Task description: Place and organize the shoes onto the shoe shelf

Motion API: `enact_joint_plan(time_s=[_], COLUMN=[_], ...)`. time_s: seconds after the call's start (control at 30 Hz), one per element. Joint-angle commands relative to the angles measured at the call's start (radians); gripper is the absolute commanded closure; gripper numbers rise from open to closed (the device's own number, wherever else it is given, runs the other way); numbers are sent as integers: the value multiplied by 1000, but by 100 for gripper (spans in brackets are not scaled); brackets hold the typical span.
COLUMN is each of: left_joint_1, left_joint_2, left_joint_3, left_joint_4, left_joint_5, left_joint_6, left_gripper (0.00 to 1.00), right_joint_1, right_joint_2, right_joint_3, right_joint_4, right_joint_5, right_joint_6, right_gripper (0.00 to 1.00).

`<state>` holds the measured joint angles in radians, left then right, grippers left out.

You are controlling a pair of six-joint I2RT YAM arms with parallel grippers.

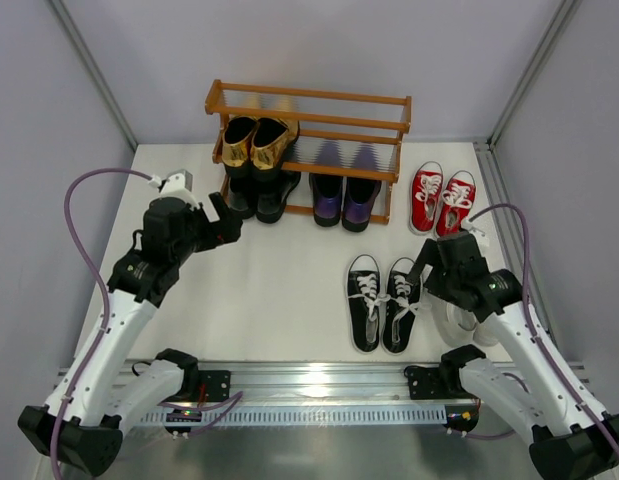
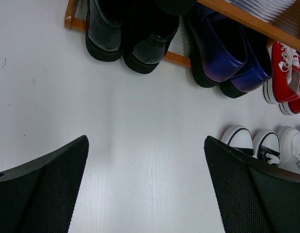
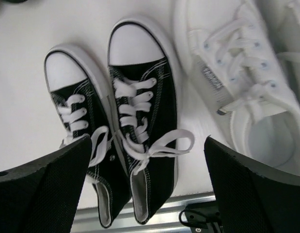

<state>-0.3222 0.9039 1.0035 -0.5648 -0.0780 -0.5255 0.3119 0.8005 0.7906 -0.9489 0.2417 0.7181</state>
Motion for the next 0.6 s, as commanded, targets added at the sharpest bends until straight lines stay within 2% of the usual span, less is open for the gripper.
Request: enact_joint_plan(time_s=[0.0, 0.1, 0.13, 0.27, 0.37, 0.57], left_joint_1=[2, 0, 2, 0, 2, 0], left_joint_2=[1, 10, 13, 20, 18, 20], left_joint_3=[-25, -28, -28, -16, -8, -12], left_joint_4=[25, 28, 26, 26, 26, 17], left_joint_5=[12, 11, -2, -23, -28, -35], left_joint_6=[-16, -19, -18, -10, -1, 10], left_gripper=[0, 0, 0, 0, 0, 0], right_joint_1=[62, 199, 289, 444, 495, 515], right_joint_2=[-37, 8, 23, 101, 161, 239], right_joint_3=[-24, -43, -51, -106, -129, -119], right_joint_4=[101, 113, 119, 168, 180, 185], right_joint_5=[-160, -144, -127, -84, -39, 7], right_joint_6=[-43, 4, 51, 173, 219, 207], right_gripper=[3, 3, 3, 2, 1, 0])
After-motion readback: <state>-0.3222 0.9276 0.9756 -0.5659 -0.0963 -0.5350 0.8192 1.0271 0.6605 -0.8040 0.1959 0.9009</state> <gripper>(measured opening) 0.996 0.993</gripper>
